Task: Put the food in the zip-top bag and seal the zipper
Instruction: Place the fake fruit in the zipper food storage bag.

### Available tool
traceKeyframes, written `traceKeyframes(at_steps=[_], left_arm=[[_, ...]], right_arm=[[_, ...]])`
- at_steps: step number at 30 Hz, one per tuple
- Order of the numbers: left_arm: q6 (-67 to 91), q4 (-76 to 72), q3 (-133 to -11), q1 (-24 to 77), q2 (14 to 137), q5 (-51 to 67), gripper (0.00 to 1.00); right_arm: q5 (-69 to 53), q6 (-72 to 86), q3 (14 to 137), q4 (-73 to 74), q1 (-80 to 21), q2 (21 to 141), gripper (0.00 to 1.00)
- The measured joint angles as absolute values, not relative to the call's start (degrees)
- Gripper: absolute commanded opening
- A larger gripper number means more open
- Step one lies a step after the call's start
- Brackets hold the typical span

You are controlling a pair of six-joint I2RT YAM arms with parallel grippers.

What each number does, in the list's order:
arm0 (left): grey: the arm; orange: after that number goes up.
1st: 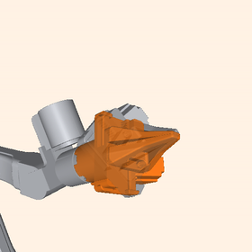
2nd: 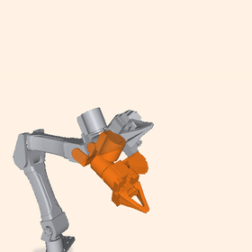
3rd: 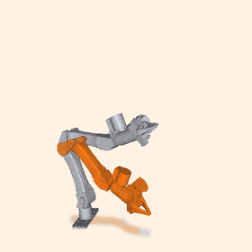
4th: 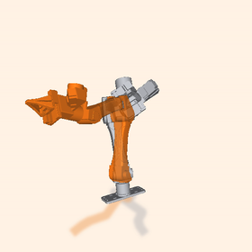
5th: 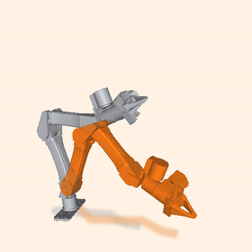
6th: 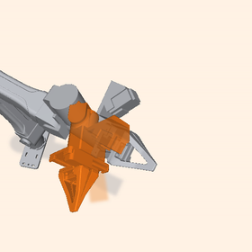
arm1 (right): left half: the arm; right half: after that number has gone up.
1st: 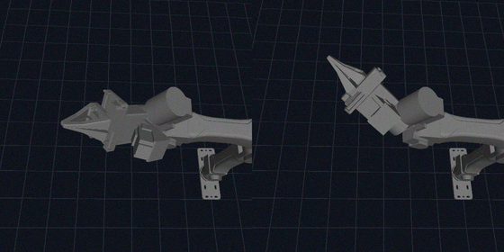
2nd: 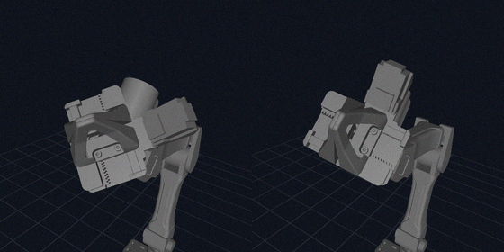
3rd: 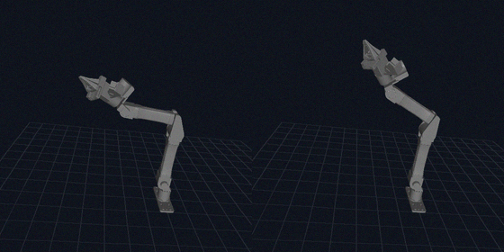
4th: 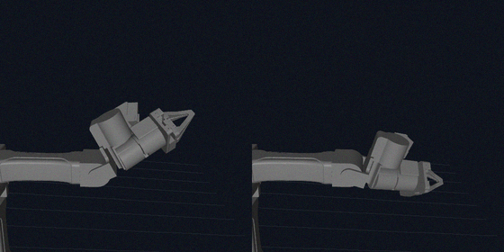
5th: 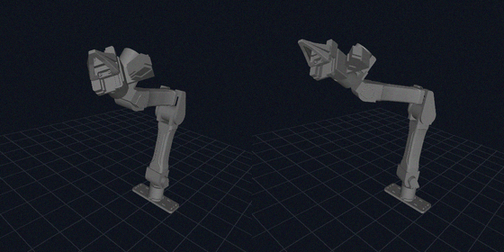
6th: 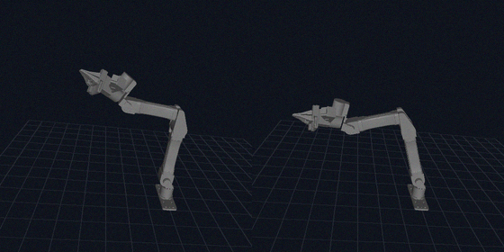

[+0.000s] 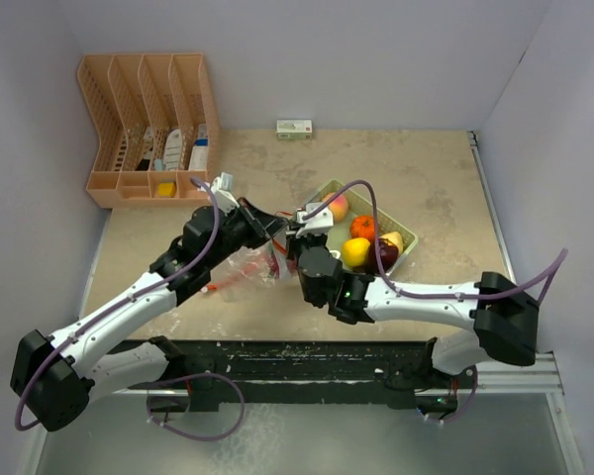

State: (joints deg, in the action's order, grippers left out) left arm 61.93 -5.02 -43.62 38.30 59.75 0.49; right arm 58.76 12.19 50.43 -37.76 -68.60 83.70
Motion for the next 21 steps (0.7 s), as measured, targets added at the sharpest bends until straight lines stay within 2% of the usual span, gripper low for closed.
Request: traceKeyframes(at_steps=[3,6,10,14,21], left_arm=[[61.84,-4.89,-42.89,38.28,59.55,-0.40,0.00],[61.87,-4.67,-41.85,38.24,59.22,-1.43,0.00],[61.67,-4.10,-41.34,38.28,58.54,-2.46,0.00],[60.88,-3.18,-41.34,38.28,57.06,-3.44,0.00],[59.33,0.03,-42.70,38.28,53.01,-4.38,0.00]], right_arm=[[57.12,12.19,50.50,-33.95,-68.58,81.12,0.60],[54.89,12.69,50.57,-30.98,-68.31,77.87,0.76],[51.86,14.06,50.57,-26.41,-68.36,71.26,0.77],[48.49,17.41,50.57,-20.84,-66.89,65.25,0.72],[35.24,25.23,46.37,-14.79,-55.64,61.36,0.68]])
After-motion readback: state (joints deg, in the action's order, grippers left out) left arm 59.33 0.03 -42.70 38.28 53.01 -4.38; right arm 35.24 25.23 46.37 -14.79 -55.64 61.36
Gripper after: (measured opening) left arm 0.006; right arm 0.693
